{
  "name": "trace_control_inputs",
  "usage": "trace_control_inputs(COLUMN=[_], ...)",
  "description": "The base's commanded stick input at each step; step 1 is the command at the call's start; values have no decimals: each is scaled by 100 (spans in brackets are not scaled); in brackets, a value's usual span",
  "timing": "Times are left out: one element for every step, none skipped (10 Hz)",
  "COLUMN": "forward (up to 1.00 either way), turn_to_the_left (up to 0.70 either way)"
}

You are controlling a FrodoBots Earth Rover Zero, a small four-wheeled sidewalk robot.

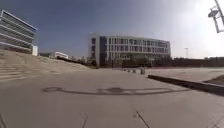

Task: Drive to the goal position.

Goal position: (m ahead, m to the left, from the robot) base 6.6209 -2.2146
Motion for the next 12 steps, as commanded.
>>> trace_control_inputs(forward=[70,70,70,70,70,70,70,70,70,70,70,70], turn_to_the_left=[15,27,31,28,11,0,0,0,0,0,0,0])
